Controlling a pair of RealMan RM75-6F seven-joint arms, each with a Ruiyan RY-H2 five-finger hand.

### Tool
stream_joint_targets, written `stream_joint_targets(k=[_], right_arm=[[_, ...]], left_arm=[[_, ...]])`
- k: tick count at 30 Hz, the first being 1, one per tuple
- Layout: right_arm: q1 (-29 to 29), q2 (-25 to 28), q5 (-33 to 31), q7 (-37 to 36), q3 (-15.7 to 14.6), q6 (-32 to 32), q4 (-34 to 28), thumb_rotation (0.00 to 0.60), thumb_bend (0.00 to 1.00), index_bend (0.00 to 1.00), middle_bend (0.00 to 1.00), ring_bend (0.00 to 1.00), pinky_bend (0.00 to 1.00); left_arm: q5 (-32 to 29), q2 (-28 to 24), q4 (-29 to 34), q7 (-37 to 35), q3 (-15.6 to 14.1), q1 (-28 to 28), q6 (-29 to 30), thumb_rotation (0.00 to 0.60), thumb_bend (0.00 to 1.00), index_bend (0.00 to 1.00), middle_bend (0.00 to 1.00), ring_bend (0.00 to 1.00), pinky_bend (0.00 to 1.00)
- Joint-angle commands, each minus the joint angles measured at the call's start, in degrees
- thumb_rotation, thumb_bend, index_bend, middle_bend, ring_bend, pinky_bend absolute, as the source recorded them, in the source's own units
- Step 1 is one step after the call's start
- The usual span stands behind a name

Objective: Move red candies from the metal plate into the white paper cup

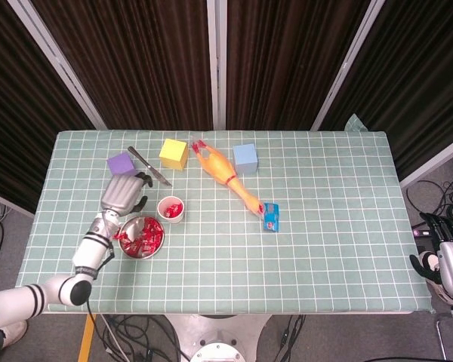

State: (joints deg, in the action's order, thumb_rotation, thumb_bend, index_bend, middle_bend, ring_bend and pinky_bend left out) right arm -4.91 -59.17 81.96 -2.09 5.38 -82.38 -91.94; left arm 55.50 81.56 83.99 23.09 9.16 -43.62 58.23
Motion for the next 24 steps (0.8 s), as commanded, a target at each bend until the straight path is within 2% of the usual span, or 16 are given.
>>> stream_joint_targets(k=[1, 3, 8, 11, 16, 24], right_arm=[[-0.15, -0.07, 0.29, 0.02, 0.0, 0.02, -0.07, 0.6, 0.21, 0.11, 0.14, 0.13, 0.4], [-0.28, -0.23, 0.56, 0.05, -0.06, 0.1, -0.11, 0.6, 0.21, 0.11, 0.14, 0.13, 0.4], [-0.54, -0.42, 1.17, 0.11, -0.15, 0.13, -0.27, 0.6, 0.21, 0.11, 0.14, 0.13, 0.4], [-0.55, -0.38, 1.35, 0.16, -0.18, -0.01, -0.38, 0.6, 0.21, 0.11, 0.14, 0.13, 0.4], [-0.55, -0.28, 1.46, 0.32, -0.23, -0.08, -0.58, 0.6, 0.21, 0.11, 0.14, 0.13, 0.41], [-0.49, -0.29, 1.4, 0.63, -0.28, -0.19, -0.84, 0.6, 0.21, 0.11, 0.14, 0.13, 0.41]], left_arm=[[3.91, -2.87, 1.89, -3.92, -2.63, 4.92, 4.58, 0.6, 0.35, 0.44, 0.45, 0.88, 1.0], [5.97, -3.29, 1.58, -4.57, -4.5, 6.9, 6.03, 0.6, 0.32, 0.44, 0.48, 0.87, 1.0], [9.12, -2.31, -1.41, -4.44, -8.59, 9.81, 5.89, 0.6, 0.23, 0.45, 0.78, 0.88, 1.0], [9.41, -1.1, -3.63, -4.21, -10.12, 10.74, 4.17, 0.6, 0.23, 0.45, 0.86, 0.91, 1.0], [9.0, 0.88, -7.09, -4.23, -10.98, 11.63, 1.45, 0.6, 0.24, 0.45, 0.91, 0.93, 1.0], [8.02, 3.98, -11.96, -5.7, -9.33, 11.59, -2.08, 0.6, 0.25, 0.45, 0.92, 0.93, 1.0]])
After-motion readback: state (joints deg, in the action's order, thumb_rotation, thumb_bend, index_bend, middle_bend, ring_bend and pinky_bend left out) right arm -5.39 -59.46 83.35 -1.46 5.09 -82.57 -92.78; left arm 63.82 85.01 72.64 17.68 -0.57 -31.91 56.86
